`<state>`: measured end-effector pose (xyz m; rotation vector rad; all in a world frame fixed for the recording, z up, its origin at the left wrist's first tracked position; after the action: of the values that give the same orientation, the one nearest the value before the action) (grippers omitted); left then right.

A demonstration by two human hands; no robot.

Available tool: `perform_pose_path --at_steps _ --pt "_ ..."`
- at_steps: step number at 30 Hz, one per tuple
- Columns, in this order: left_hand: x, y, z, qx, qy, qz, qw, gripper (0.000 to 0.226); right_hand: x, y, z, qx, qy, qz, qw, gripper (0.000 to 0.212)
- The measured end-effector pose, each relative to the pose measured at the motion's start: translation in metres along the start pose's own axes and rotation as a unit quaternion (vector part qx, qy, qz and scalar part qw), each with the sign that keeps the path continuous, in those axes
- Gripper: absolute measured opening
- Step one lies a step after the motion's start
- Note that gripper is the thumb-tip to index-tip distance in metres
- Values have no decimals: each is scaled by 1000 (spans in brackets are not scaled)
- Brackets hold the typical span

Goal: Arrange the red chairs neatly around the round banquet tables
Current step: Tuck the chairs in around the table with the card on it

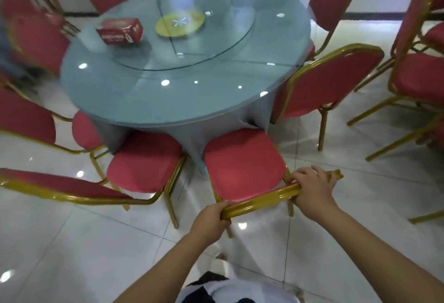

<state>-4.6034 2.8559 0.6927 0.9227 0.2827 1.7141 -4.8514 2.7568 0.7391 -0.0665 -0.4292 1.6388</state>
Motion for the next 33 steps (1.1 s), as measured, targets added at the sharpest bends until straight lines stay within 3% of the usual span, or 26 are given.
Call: perform_pose_path --at_steps 9,14,19,33 --pt "-39 -18 39 -27 24 -3 999 39 -45 -45 2 20 -16 21 999 23" --pt "-57 -4 42 -76 11 -41 996 17 -68 -43 15 63 -6 9 998 22" --pt "-82 2 63 -118 -20 -68 991 25 -82 -58 15 71 15 -7 997 25" --pt "-91 -13 53 -122 5 -92 988 27 -81 -60 13 78 55 -18 995 22"
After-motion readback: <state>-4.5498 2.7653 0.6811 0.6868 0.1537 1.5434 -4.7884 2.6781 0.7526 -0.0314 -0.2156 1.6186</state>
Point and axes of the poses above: each hand's wrist, its own x-axis away from the middle knuckle, its own z-axis out of the back of the hand, y = z × x, the point moved 7 cm from there along -x, towards the middle knuckle, and after that the axes turned 5 degrees about y, right-handed, at the moved point
